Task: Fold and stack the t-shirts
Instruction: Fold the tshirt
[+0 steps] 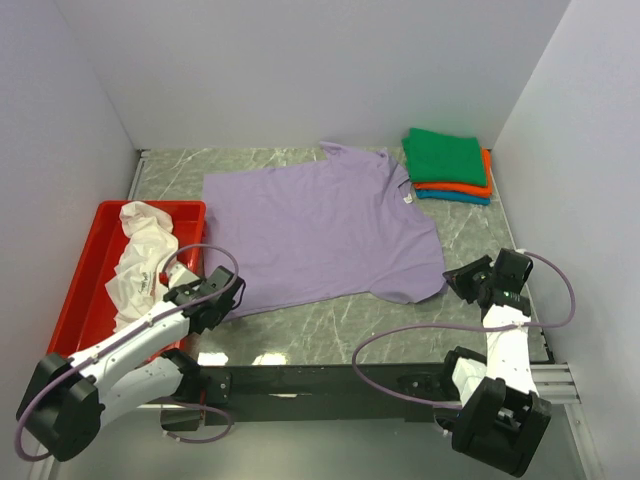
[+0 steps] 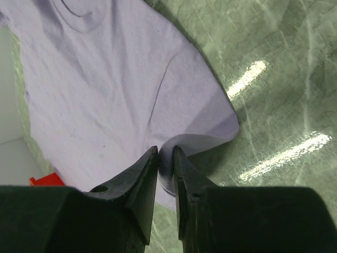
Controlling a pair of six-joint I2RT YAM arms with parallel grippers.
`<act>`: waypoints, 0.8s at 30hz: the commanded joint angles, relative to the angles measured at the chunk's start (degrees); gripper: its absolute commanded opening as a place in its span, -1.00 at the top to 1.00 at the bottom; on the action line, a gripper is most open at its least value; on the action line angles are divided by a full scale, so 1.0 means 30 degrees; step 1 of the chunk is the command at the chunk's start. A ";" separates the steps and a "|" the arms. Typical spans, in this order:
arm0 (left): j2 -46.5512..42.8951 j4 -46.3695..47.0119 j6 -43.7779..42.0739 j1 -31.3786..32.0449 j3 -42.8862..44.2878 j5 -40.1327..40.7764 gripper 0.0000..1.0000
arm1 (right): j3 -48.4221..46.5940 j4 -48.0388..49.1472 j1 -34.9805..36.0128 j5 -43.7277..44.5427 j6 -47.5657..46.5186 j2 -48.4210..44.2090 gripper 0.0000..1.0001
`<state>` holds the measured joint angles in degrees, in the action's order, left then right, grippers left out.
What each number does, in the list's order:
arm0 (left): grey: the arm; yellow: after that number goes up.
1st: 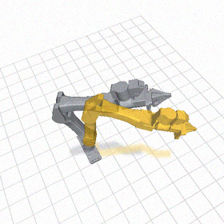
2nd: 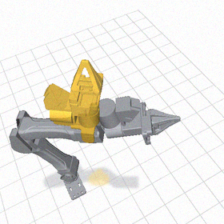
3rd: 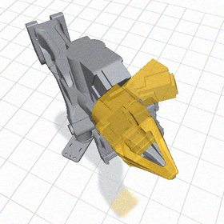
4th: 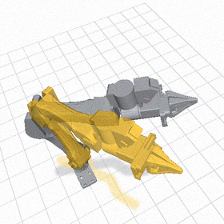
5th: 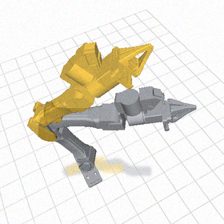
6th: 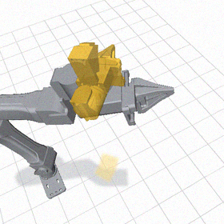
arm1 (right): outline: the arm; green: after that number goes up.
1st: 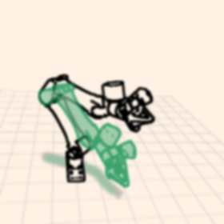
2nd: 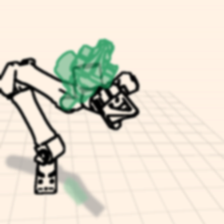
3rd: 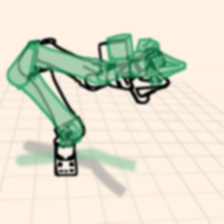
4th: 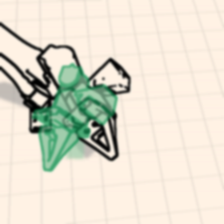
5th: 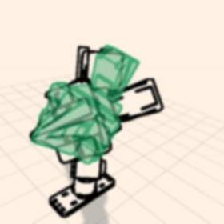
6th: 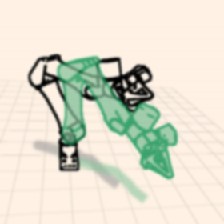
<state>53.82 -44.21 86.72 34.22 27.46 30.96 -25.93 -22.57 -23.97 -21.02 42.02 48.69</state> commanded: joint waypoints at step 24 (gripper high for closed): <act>0.2860 -0.3077 0.4960 0.1777 0.1451 0.1134 0.13 | -0.0174 0.1546 -0.0127 -0.0905 -0.0500 0.0910 0.49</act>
<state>62.17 -49.87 96.75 38.72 30.37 32.88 -25.93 -20.12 -23.97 -23.42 41.21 51.13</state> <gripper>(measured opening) 0.436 0.254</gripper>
